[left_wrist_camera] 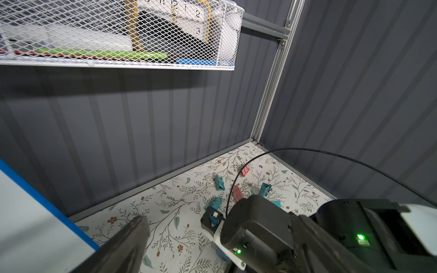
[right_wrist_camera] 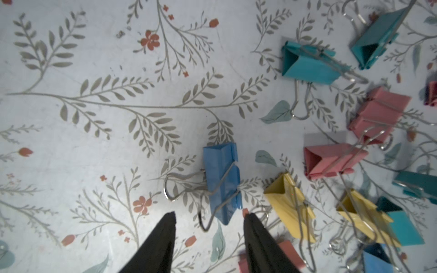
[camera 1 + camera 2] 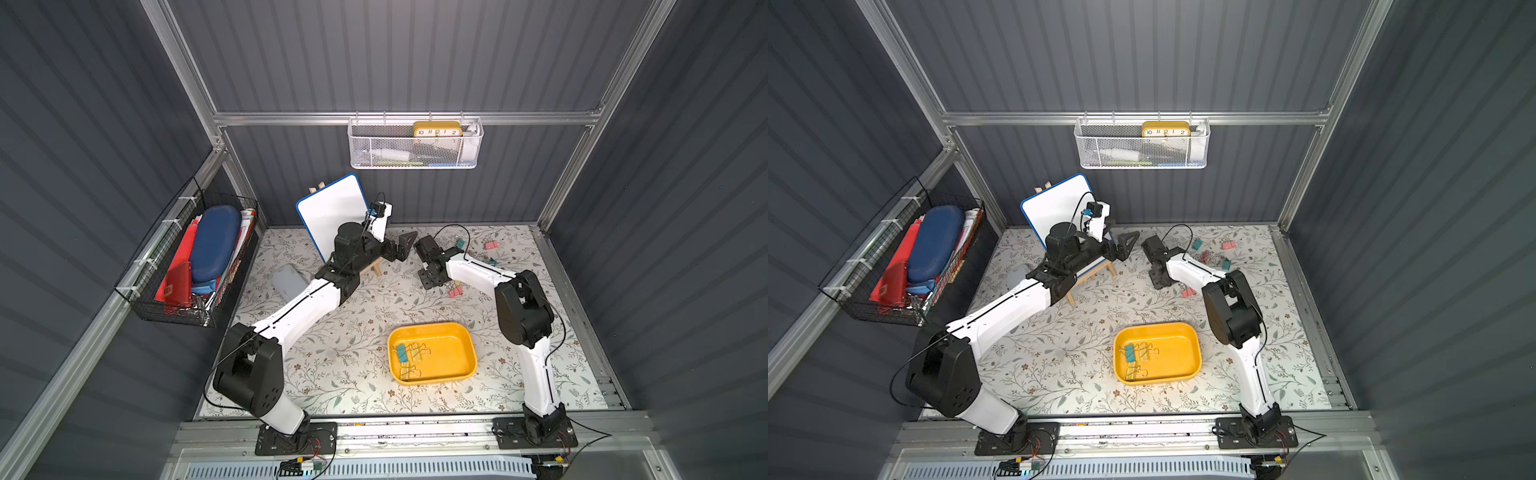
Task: Put the binder clips in the storage box
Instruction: Pick up the binder clip at the center of the board, then place the binder clip in the storage box.
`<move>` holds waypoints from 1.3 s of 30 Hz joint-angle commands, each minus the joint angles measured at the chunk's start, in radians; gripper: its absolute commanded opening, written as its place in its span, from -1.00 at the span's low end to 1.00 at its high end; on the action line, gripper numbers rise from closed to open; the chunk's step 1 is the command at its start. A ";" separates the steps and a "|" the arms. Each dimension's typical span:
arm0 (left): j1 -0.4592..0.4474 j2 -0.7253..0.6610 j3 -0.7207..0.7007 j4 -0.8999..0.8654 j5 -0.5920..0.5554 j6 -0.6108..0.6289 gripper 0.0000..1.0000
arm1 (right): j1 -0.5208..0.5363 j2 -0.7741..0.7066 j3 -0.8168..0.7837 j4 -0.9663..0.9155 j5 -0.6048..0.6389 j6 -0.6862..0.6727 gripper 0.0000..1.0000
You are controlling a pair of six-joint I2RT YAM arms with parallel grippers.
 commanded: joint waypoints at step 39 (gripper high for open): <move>0.002 -0.013 -0.007 0.057 0.056 0.001 0.98 | 0.086 -1.255 -1.055 0.328 -0.752 0.745 -1.00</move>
